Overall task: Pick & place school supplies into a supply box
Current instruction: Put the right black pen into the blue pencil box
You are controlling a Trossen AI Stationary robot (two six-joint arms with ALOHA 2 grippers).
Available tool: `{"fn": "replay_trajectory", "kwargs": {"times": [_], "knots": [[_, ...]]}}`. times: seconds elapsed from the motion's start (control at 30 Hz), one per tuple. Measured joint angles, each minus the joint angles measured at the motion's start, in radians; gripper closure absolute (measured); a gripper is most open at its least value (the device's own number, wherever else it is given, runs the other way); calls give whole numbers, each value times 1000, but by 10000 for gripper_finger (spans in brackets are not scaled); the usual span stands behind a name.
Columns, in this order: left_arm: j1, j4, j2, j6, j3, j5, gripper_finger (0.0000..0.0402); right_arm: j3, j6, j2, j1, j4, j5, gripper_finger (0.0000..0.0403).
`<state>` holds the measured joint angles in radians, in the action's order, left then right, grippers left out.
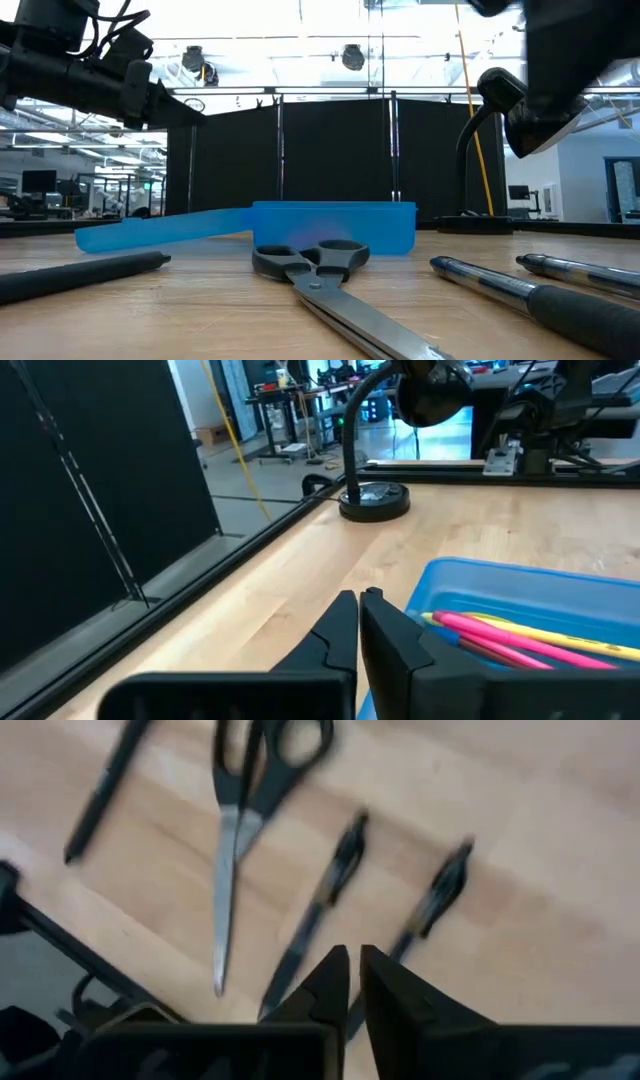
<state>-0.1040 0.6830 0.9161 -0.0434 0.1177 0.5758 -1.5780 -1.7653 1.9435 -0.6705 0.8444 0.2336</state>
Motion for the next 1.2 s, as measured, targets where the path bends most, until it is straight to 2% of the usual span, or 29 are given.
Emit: {"fn": "replay_trajectory", "kwargs": {"times": [0.17,0.3,0.57,0.93,1.0,1.2], "knots": [[0,0,0,0,0,0,398,0,-107,34,-41,-14,-7,340],[0,2,0,-3,0,0,383,0,-166,34,-58,-5,1,305],[0,19,0,-30,0,0,370,0,-175,40,-35,-4,-3,256],[0,6,0,-31,0,-1,396,-1,-208,52,-17,-29,-35,257],[0,-7,0,-31,0,-1,398,-1,-212,75,-17,-59,-84,258],[0,-15,0,-26,0,-1,377,-1,-215,149,-17,-106,-141,258]]}}
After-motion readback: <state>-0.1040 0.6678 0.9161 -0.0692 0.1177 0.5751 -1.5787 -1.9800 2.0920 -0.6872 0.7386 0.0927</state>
